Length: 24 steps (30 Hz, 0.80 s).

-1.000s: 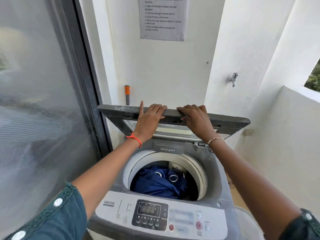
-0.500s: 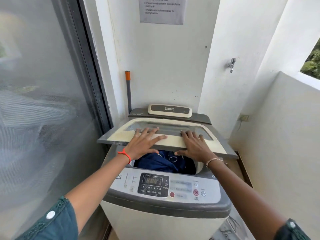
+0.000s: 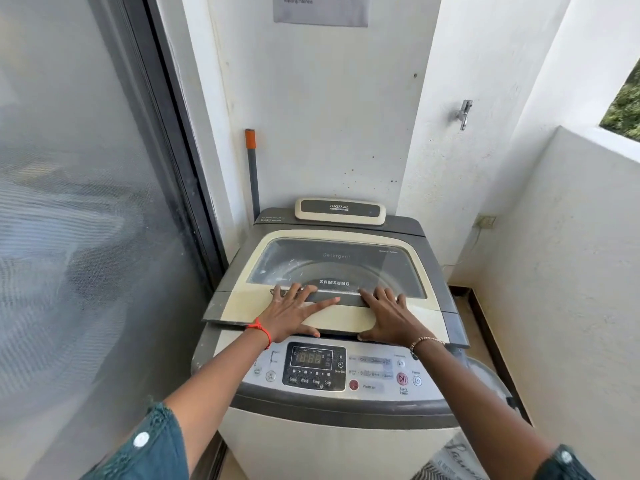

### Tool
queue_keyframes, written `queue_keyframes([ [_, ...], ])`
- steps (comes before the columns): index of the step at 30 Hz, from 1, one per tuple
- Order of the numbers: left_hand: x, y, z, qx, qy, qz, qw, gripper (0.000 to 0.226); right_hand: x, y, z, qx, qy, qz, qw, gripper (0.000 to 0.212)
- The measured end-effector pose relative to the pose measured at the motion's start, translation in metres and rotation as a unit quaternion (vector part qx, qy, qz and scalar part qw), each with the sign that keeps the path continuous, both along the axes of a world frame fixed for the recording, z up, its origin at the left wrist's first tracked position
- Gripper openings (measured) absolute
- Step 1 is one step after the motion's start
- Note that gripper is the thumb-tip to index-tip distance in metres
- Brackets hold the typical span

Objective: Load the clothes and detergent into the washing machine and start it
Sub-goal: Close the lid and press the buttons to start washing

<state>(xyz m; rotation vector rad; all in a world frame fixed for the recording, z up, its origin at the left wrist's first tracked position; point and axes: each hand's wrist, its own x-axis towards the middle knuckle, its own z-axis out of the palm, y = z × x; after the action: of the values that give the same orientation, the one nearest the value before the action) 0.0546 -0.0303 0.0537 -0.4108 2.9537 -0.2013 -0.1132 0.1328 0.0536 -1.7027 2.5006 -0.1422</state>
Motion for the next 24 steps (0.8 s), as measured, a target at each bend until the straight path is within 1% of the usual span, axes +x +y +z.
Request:
queue_keyframes([
  [5,0.008,-0.005,-0.011,0.054,0.009,0.014,0.998,0.055,0.005,0.004,-0.011,0.008,-0.020,-0.003,1.000,0.080],
  [8,0.011,-0.011,-0.013,0.078,0.011,0.035,0.996,0.058,0.006,0.003,-0.014,0.001,-0.029,-0.014,0.999,0.073],
  [11,0.008,-0.010,-0.011,0.098,0.005,0.041,0.994,0.054,0.005,0.002,-0.014,0.000,-0.049,-0.024,0.998,0.070],
  [14,0.006,-0.009,-0.014,0.116,0.003,0.050,0.992,0.056,0.002,0.000,-0.017,-0.004,-0.076,-0.040,0.996,0.070],
  [18,0.005,-0.010,-0.018,0.136,0.005,0.064,0.989,0.055,-0.001,0.001,-0.025,-0.036,-0.133,-0.078,0.987,0.068],
  [24,0.004,-0.011,-0.025,0.142,0.034,0.063,0.987,0.053,-0.001,0.007,-0.031,-0.068,-0.154,-0.091,0.981,0.066],
])
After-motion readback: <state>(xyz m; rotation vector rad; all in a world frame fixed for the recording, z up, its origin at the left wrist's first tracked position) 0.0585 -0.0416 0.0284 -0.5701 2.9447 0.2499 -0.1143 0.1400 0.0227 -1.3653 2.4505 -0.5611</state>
